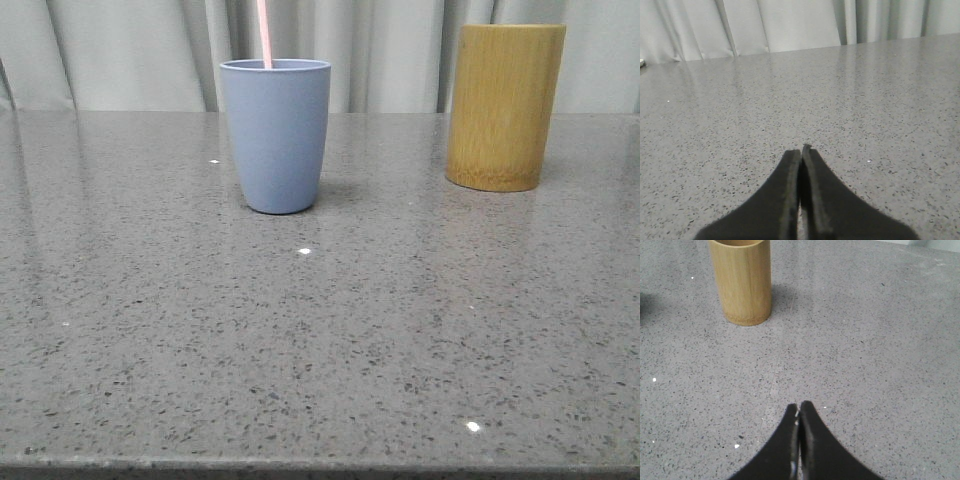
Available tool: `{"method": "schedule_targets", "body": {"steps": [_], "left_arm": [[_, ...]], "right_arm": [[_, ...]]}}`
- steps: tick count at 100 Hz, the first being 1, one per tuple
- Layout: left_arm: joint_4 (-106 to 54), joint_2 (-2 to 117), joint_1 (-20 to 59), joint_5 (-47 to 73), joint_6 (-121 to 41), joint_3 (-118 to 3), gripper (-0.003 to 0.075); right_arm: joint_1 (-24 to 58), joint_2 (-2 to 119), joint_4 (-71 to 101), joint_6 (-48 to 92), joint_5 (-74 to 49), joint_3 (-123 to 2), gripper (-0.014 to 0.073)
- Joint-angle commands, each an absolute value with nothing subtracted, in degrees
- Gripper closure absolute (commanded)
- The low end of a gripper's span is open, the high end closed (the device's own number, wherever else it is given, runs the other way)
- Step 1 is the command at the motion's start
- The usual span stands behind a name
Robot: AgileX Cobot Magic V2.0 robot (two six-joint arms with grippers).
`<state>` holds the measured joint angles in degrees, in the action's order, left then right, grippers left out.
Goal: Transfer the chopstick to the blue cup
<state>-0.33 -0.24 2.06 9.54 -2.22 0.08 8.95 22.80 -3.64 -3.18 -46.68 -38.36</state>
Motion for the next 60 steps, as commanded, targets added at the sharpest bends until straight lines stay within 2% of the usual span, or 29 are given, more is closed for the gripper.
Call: {"method": "schedule_targets", "body": {"steps": [1,20,46,60], "left_arm": [[-0.79,-2.24,2.08,4.64,-1.67,0.63,0.0739],[-0.79,-2.24,2.08,4.64,-1.67,0.63,0.0739],[-0.79,-2.24,2.08,4.64,-1.67,0.63,0.0739],[-0.79,-2.24,2.08,4.64,-1.67,0.63,0.0739]], "right_arm": [[8.69,23.16,-4.53,-2.84,-42.96,-39.65,0.0662],[8.64,18.8,-6.07,-2.7,-38.15,-34.59,0.0662],[8.39,6.27,-6.07,-2.7,-14.39,-16.51,0.0662],[6.83,-0.03,-5.07,-2.76,-8.88,-9.32,0.0662]]}}
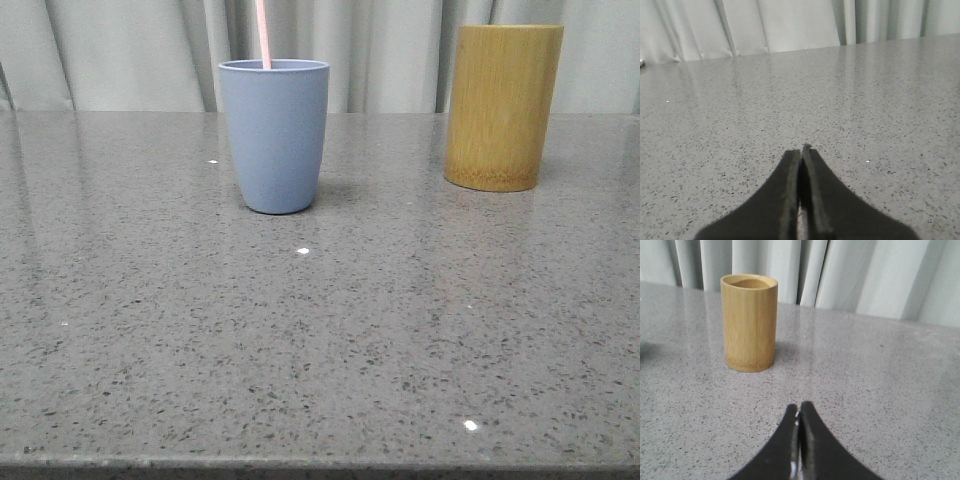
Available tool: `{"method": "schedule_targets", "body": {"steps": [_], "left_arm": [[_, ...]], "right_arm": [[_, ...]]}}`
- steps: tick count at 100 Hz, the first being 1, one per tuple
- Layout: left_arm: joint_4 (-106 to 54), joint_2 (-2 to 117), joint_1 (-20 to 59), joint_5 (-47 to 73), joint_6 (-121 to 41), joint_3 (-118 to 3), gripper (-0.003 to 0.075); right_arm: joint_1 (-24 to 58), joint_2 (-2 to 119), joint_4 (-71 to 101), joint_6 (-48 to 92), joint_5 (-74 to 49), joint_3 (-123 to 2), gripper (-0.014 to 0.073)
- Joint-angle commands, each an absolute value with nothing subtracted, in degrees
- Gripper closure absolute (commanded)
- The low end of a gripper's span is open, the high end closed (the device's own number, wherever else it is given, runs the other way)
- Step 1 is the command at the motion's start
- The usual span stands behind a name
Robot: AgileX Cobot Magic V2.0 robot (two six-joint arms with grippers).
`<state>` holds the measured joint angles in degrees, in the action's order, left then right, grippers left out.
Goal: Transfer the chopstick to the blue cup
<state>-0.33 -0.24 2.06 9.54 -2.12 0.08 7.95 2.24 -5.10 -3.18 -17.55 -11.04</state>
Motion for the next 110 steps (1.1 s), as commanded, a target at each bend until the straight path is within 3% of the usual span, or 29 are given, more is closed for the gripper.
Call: {"method": "schedule_targets", "body": {"steps": [1,44,110], "left_arm": [[-0.79,-2.24,2.08,4.64,-1.67,0.63,0.0739],[-0.79,-2.24,2.08,4.64,-1.67,0.63,0.0739],[-0.79,-2.24,2.08,4.64,-1.67,0.63,0.0739]], "right_arm": [[6.74,-0.35,-4.99,-2.76,-8.84,-9.06,0.0662],[5.82,-1.78,-4.89,-3.51,1.42,1.71,0.0662],[5.82,-1.78,-4.89,-3.51,0.64,1.58,0.0662]]}}
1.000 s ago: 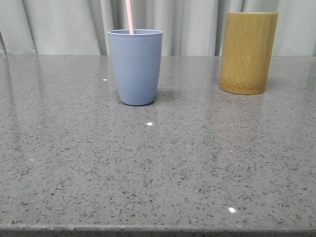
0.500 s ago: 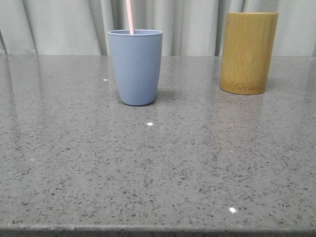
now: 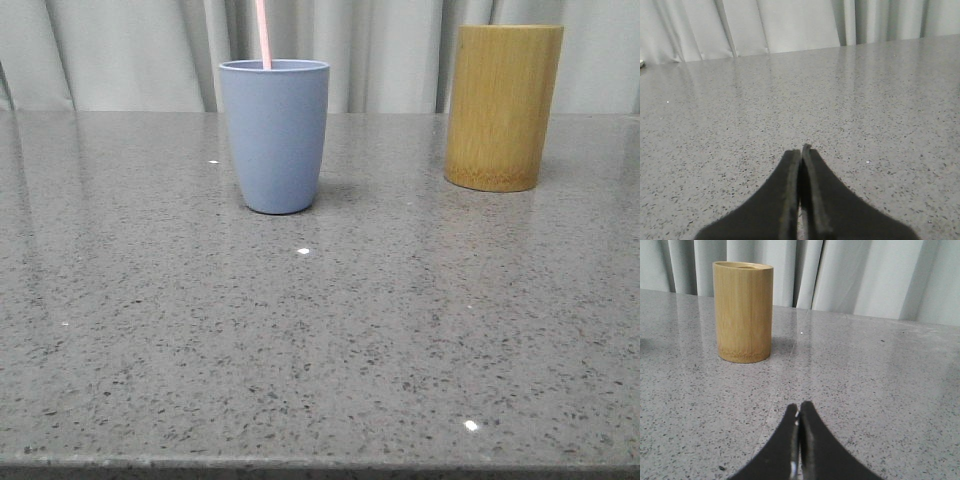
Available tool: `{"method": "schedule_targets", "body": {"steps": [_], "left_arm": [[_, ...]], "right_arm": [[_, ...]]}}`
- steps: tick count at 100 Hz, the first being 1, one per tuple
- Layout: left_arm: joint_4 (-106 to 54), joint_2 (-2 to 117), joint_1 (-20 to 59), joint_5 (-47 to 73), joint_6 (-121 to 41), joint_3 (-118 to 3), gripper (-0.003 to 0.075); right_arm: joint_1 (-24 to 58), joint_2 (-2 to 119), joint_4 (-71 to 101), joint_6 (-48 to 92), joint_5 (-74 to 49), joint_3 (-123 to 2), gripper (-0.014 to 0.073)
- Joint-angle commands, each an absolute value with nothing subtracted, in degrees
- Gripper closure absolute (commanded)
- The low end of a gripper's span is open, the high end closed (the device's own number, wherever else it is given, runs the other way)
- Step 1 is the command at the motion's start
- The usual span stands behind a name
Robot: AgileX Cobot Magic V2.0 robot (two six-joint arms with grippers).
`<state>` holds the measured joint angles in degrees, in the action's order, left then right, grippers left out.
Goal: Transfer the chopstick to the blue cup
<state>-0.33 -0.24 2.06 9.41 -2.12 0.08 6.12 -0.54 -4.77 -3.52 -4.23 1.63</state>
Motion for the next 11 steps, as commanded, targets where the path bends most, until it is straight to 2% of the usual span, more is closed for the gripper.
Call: {"method": "schedule_targets", "body": {"steps": [1,11], "left_arm": [[-0.79,-2.24,2.08,4.64,-1.67,0.63,0.0739],[-0.79,-2.24,2.08,4.64,-1.67,0.63,0.0739]], "right_arm": [[5.82,-1.78,-4.89,-3.51,0.64,1.58,0.0662],[5.82,-1.78,-4.89,-3.51,0.64,1.58,0.0662]]}}
